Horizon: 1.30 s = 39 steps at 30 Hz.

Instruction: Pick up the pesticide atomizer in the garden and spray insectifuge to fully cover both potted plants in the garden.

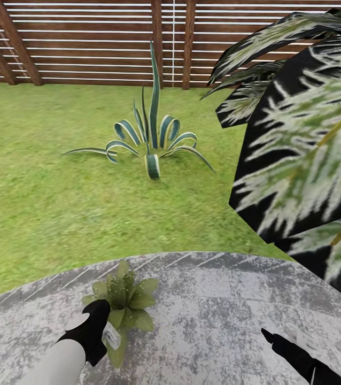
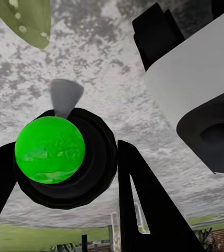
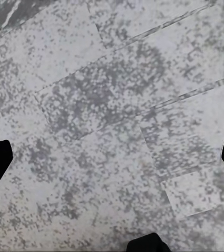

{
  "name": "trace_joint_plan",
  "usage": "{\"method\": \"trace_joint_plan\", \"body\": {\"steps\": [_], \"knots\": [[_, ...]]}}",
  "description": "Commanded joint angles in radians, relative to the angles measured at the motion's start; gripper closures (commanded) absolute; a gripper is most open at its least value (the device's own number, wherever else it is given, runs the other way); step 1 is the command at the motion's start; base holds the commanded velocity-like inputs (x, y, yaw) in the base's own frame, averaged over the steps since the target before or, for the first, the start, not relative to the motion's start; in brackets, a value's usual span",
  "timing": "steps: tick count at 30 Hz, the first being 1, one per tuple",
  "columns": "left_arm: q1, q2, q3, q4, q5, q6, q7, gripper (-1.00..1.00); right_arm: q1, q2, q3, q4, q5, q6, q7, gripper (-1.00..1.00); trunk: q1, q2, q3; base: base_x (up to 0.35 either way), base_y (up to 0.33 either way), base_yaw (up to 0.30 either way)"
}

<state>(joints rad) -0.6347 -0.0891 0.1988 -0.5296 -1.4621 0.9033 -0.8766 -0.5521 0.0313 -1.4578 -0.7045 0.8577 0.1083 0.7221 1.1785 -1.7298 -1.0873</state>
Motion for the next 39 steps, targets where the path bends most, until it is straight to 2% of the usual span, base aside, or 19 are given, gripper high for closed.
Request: {"method": "trace_joint_plan", "body": {"steps": [1, 32, 35, 39], "knots": [[0.000, -0.001, 0.008, -0.002, -0.011, 0.002, -0.009, 1.00, -0.002, 0.001, -0.005, -0.003, 0.003, 0.005, 0.008, -1.00, 0.000, 0.000, -0.001, -0.001, -0.060, 0.000], [0.000, -0.003, 0.007, 0.002, -0.009, 0.002, -0.009, 1.00, -0.002, 0.000, -0.006, -0.006, 0.003, 0.005, 0.007, -1.00, 0.000, 0.000, -0.001, 0.000, -0.005, 0.016], [-0.001, -0.013, 0.006, -0.006, -0.009, 0.062, -0.009, 1.00, -0.002, -0.001, -0.006, -0.006, 0.003, 0.005, 0.007, -1.00, 0.000, 0.000, -0.001, 0.000, -0.037, 0.000], [-0.002, -0.034, 0.005, -0.069, -0.011, 0.085, -0.009, 1.00, -0.002, -0.001, -0.006, -0.006, 0.003, 0.005, 0.007, -1.00, 0.000, 0.000, -0.001, 0.000, -0.007, 0.000]]}}
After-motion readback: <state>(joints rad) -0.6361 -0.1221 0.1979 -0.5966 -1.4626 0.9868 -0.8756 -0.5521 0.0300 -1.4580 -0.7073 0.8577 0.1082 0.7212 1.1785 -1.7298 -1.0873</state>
